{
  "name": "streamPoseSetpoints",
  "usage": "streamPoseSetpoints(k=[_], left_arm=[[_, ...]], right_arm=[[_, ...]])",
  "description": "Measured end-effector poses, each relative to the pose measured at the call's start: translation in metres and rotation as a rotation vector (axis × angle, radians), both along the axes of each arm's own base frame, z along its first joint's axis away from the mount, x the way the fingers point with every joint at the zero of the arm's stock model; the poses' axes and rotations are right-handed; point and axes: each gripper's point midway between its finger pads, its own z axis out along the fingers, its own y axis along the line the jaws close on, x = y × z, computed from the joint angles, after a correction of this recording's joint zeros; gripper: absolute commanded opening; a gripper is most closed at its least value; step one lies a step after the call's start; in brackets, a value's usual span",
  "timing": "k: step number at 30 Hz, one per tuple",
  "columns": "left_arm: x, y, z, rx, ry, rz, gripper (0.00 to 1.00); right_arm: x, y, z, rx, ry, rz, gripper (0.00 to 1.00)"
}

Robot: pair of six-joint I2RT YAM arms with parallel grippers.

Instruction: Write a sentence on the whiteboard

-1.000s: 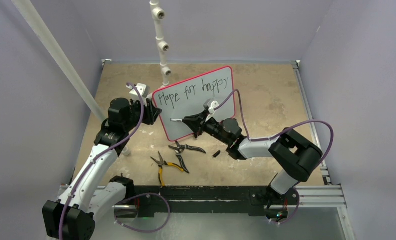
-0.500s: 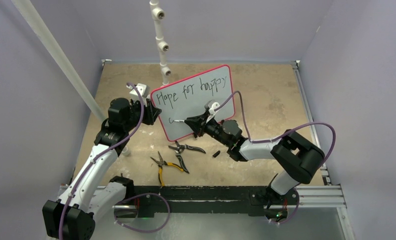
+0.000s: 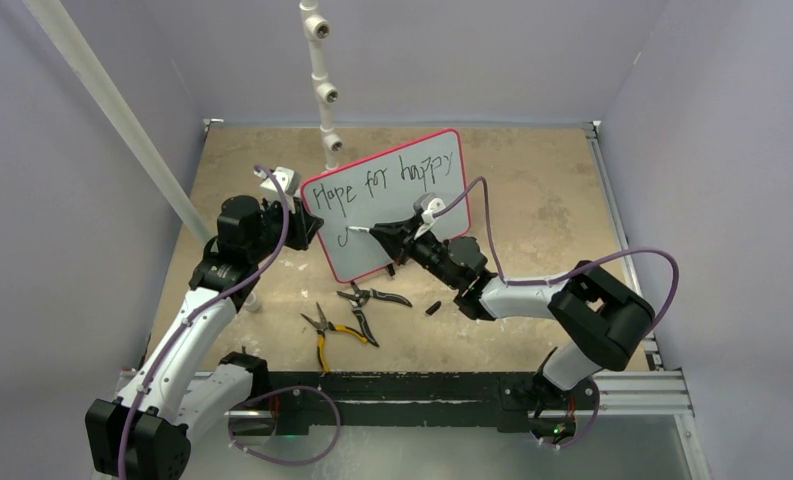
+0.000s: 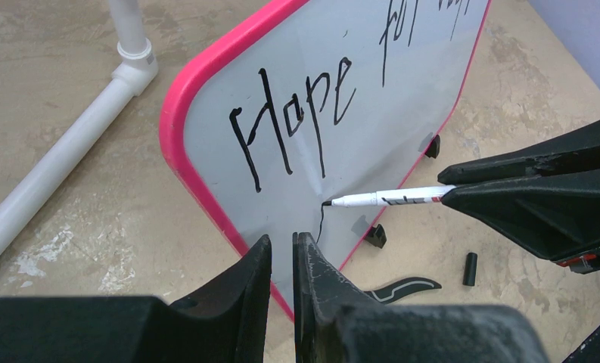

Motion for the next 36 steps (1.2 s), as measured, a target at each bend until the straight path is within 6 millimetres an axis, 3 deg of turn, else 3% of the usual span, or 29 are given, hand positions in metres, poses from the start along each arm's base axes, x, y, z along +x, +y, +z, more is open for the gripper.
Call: streamPoseSetpoints(k=[9,18,28,36], left_arm=[[-0.001,-0.002,0.000,-0.005,0.001,-0.013,0.14],[-0.001,-0.002,0.000,-0.005,0.001,-0.014,0.15],[0.001,0.002,0.000,0.001,0.000,0.015,0.24],[0.003,0.001,-0.007,0.006,0.023,0.014,0.25]], right_arm=[[0.005,0.000,0.014,0.031,-0.024,-0.020,0.00],[0.005,0.000,0.013,0.031,-0.023,-0.019,0.00],[-0.005,-0.009,-0.015,-0.006,0.038,-0.015,0.00],[-0.006,-0.009,-0.017,-0.008,0.043,-0.013,0.00]])
